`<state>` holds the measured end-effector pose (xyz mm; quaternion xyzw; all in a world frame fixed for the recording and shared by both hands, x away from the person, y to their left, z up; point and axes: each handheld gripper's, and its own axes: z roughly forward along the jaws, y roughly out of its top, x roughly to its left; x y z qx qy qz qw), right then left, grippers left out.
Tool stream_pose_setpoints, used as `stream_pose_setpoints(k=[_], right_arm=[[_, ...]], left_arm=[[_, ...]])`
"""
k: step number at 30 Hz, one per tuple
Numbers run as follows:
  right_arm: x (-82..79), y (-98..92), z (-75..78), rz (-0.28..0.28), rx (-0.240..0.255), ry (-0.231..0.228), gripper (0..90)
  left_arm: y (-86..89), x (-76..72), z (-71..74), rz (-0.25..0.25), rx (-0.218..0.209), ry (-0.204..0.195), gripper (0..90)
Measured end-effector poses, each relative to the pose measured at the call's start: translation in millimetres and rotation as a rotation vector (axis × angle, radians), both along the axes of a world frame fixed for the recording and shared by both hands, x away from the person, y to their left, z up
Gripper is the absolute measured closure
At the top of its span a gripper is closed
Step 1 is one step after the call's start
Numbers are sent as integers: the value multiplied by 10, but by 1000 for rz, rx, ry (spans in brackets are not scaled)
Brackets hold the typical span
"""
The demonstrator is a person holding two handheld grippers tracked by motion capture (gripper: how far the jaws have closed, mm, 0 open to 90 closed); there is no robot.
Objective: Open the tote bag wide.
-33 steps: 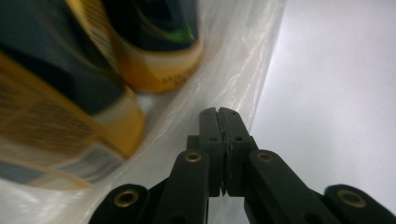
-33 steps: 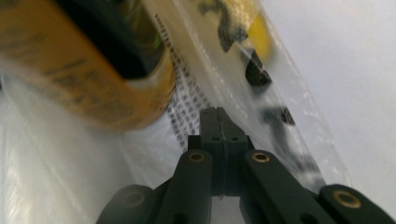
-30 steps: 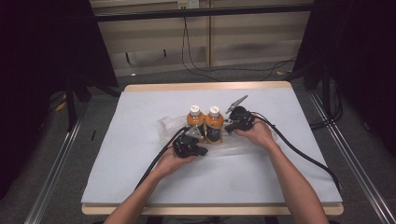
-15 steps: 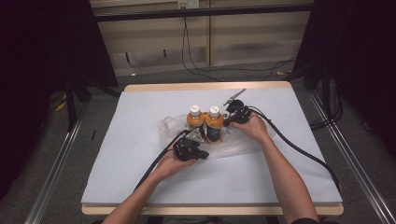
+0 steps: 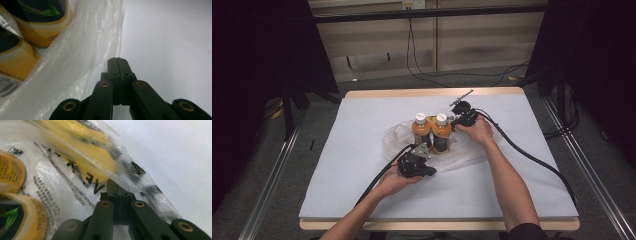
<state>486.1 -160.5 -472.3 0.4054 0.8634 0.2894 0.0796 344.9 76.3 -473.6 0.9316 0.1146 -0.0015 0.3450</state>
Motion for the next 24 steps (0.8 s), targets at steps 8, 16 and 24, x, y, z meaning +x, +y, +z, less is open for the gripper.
stream_pose_setpoints(k=[8,16,24], right_arm=[[59,-1,-14,-53,-2,-19,900],[131,26,-22,-106,-29,-53,900],[230,7,-45,-134,-35,-86,900]], left_arm=[[14,-41,-20,-6,-28,-5,900],[26,-57,-17,-19,-25,2,900],[38,-62,-21,-26,-31,20,900]])
